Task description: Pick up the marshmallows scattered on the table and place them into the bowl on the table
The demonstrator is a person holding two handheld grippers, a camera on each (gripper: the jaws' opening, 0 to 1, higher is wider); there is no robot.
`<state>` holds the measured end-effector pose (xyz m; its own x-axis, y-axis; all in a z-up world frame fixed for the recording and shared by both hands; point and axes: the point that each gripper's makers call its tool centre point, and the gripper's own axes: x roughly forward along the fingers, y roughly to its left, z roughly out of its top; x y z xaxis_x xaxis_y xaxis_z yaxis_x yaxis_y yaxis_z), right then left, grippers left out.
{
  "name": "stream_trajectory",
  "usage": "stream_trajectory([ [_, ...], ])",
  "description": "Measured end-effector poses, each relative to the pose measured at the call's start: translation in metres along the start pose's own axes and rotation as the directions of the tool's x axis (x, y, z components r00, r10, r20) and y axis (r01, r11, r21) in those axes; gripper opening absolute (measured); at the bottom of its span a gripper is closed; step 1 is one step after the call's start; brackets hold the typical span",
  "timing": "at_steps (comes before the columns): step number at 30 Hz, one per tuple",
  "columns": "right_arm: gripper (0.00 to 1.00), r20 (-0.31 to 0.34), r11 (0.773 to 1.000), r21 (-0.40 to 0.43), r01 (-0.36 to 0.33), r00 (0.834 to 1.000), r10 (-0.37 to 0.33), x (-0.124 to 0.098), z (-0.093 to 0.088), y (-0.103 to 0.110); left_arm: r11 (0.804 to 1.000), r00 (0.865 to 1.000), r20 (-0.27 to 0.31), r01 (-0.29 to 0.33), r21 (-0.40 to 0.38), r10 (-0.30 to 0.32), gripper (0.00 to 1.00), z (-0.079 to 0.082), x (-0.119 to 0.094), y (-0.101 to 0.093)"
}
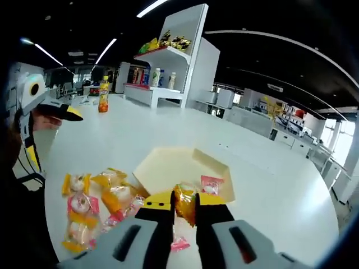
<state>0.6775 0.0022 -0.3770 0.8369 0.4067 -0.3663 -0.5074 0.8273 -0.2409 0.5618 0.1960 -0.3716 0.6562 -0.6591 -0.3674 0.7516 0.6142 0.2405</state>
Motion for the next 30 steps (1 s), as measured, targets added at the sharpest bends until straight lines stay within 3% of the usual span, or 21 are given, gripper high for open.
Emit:
stream_trajectory([
  [13,0.12,-0.102,0.999,-0.041,0.001,0.995,-0.005,0.035,-0.021,0.002,1.0,1.0,-0.01,0.005,-0.006,-0.005,0.92,-0.002,0.003,0.0],
  [30,0.13,-0.111,0.999,-0.045,-0.002,0.994,-0.003,0.042,-0.029,0.003,1.0,1.0,-0.015,0.004,-0.013,-0.004,0.92,-0.005,0.007,0.005],
])
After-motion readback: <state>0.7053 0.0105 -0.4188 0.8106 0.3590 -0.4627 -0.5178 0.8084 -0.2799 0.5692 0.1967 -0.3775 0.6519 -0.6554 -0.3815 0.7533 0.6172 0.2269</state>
